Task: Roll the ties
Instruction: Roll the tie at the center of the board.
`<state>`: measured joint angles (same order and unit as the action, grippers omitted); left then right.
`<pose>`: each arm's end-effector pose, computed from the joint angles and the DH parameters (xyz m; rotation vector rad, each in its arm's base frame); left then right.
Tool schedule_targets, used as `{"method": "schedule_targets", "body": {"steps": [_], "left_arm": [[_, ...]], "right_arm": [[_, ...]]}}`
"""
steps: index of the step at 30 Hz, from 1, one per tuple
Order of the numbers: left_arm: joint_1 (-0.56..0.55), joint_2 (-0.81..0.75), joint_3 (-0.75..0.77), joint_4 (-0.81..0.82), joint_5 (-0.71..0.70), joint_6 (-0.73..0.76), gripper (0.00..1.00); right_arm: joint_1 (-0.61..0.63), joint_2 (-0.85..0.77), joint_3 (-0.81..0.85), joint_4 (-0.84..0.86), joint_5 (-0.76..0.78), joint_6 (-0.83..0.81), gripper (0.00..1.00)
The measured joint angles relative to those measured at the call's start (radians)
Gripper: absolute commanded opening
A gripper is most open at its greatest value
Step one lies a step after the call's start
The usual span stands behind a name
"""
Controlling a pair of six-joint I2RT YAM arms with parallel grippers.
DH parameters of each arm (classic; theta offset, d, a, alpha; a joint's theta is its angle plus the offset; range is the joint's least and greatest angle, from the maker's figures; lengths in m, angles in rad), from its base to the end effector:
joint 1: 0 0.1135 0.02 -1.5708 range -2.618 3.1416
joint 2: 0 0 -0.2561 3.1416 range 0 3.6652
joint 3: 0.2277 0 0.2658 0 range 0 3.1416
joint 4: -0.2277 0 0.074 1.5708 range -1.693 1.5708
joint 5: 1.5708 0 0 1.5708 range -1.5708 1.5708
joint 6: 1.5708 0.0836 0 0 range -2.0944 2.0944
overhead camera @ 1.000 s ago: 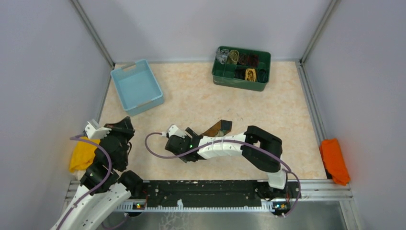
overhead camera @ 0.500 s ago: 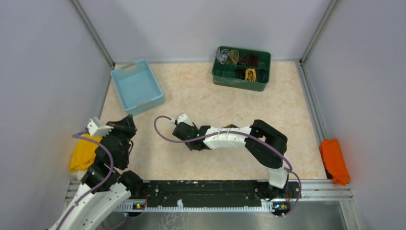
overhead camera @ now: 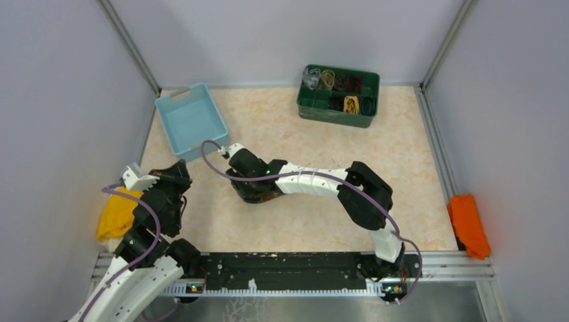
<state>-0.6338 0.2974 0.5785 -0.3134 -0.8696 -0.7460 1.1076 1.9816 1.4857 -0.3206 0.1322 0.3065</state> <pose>0.1467 -0.0286 0.3139 -0.7390 1.4241 -0.3775 0.2270 0.4299 0.1635 -0.8922 2.2710 0.5049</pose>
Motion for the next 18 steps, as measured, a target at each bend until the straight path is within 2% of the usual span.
{"method": "schedule_targets", "body": {"steps": [5, 11, 18], "left_arm": [[0.0, 0.0, -0.005, 0.015, 0.016, 0.011, 0.0], [0.0, 0.035, -0.009, 0.056, 0.055, 0.034, 0.0], [0.0, 0.115, -0.009, 0.09, 0.119, 0.058, 0.0]], "right_arm": [[-0.001, -0.002, -0.028, 0.079, -0.103, 0.032, 0.37], [-0.026, -0.072, -0.315, 0.315, -0.272, 0.166, 0.37], [-0.076, -0.18, -0.533, 0.576, -0.415, 0.315, 0.37]]}}
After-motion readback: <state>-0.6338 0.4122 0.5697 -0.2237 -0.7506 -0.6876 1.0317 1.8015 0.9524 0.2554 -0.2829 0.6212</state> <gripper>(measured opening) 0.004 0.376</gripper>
